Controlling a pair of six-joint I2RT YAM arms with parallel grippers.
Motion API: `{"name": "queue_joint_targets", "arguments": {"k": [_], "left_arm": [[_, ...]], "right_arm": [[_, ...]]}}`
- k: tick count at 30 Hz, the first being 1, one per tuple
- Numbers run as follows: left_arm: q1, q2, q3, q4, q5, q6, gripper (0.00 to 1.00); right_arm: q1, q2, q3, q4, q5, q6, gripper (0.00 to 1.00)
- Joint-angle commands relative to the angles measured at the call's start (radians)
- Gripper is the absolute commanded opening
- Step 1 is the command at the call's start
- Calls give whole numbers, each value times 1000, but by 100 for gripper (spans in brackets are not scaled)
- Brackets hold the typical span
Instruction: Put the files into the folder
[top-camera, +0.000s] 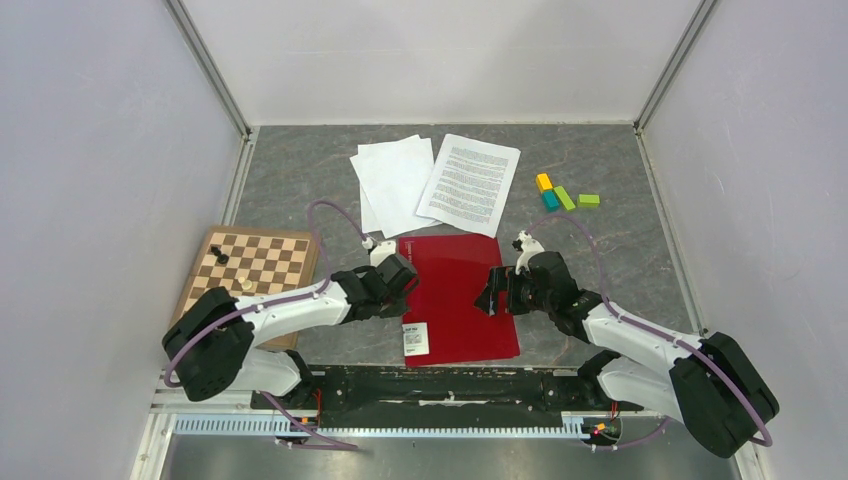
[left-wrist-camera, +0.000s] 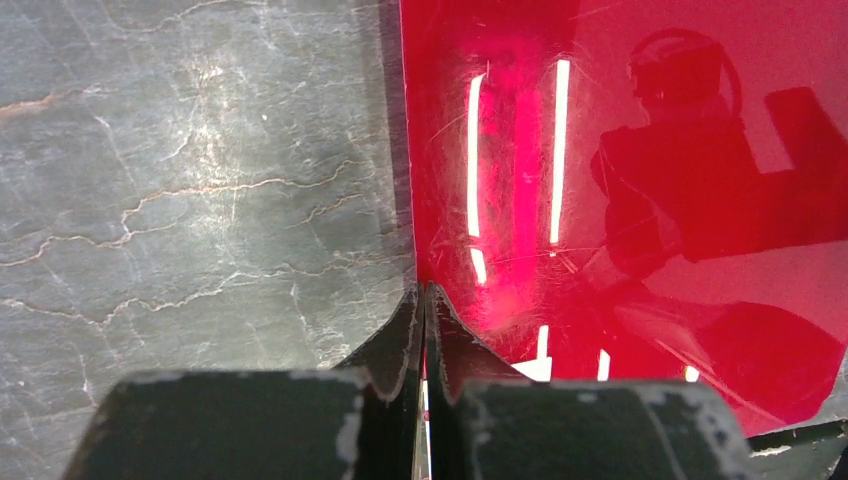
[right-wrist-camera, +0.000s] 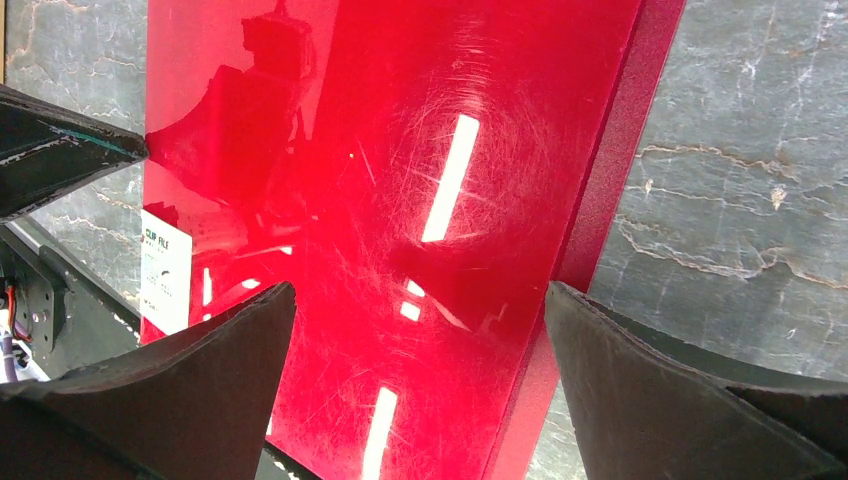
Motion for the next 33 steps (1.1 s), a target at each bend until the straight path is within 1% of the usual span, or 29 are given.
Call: {"name": "queue_joint_targets", "arguments": {"k": [1, 7, 13, 20, 22, 25, 28, 31, 32, 33], "left_arm": [[-3, 26, -33, 41, -28, 5, 2], [-3, 45, -50, 30, -52, -2, 2], [-3, 89, -61, 50, -40, -12, 2], [-3, 102, -55, 64, -30, -5, 2], [-3, 106, -51, 67, -29, -2, 2], [-3, 118, -47, 75, -21, 1, 2], [-2, 112, -36, 70, -12, 3, 2], [-3, 75, 3, 21, -26, 17, 2], [-3, 61, 23, 0, -32, 25, 2], [-2, 42, 43, -24, -40, 32, 5]], "right_arm": [[4, -14, -1, -4, 15, 0, 98], [3, -5, 5, -4, 6, -4, 98], [3, -10, 11, -4, -1, -4, 98], [3, -42, 35, 2, -64, 19, 99], [3, -66, 46, 10, -86, 30, 94], [3, -95, 67, 12, -100, 39, 90], [3, -109, 87, 10, -103, 47, 83], [3, -106, 102, 10, -101, 52, 71], [3, -104, 104, 10, -101, 54, 64], [2, -101, 108, 13, -102, 57, 56]]}}
